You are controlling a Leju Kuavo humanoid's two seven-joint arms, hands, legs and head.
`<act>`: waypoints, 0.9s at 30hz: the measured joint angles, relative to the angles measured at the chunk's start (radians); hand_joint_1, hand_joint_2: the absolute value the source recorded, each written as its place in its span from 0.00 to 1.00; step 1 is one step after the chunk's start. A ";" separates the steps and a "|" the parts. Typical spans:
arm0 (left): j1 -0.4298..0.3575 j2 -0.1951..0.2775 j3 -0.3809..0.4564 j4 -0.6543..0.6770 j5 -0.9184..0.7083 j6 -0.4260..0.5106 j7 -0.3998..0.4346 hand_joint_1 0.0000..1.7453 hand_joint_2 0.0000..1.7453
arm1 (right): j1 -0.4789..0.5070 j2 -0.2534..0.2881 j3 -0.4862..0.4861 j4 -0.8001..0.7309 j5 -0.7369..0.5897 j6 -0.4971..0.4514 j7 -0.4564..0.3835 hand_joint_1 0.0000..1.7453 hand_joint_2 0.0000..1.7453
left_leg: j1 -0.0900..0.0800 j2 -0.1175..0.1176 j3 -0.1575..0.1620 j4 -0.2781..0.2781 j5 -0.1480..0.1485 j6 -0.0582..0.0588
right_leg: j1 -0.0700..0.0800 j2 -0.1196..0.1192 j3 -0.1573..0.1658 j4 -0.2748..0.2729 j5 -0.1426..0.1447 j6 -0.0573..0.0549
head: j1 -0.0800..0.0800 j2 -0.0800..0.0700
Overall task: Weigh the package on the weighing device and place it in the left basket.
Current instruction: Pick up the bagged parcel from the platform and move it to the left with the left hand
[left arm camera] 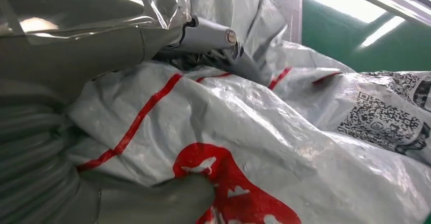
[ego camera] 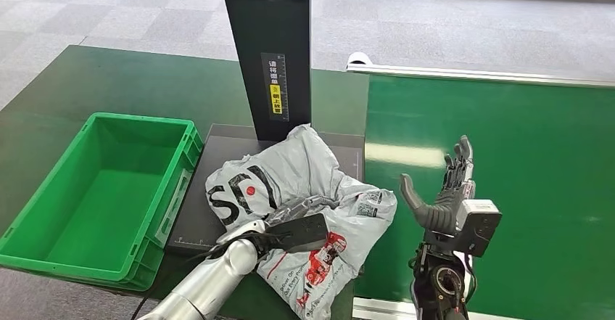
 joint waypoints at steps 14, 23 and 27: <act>0.012 -0.001 0.003 -0.040 -0.014 0.018 -0.024 1.00 1.00 | 0.000 0.000 -0.090 0.076 -0.209 0.076 0.042 0.00 1.00 | 0.000 0.000 -0.002 0.000 0.000 0.000 | 0.000 0.000 -0.002 0.000 0.000 0.000 | 0.000 0.000; 0.013 -0.001 0.003 -0.042 -0.018 0.008 -0.023 1.00 1.00 | -0.002 0.000 -0.097 0.100 -0.234 0.075 0.050 0.00 1.00 | 0.000 0.000 -0.002 0.000 0.000 0.000 | 0.000 0.000 -0.002 0.000 0.000 0.000 | 0.000 0.000; 0.027 -0.001 0.006 -0.062 -0.012 0.037 -0.061 1.00 1.00 | -0.001 0.000 -0.097 0.109 -0.245 0.063 0.050 0.00 1.00 | 0.000 0.000 -0.002 0.000 0.000 0.000 | 0.000 0.000 -0.002 0.000 0.000 0.000 | 0.000 0.000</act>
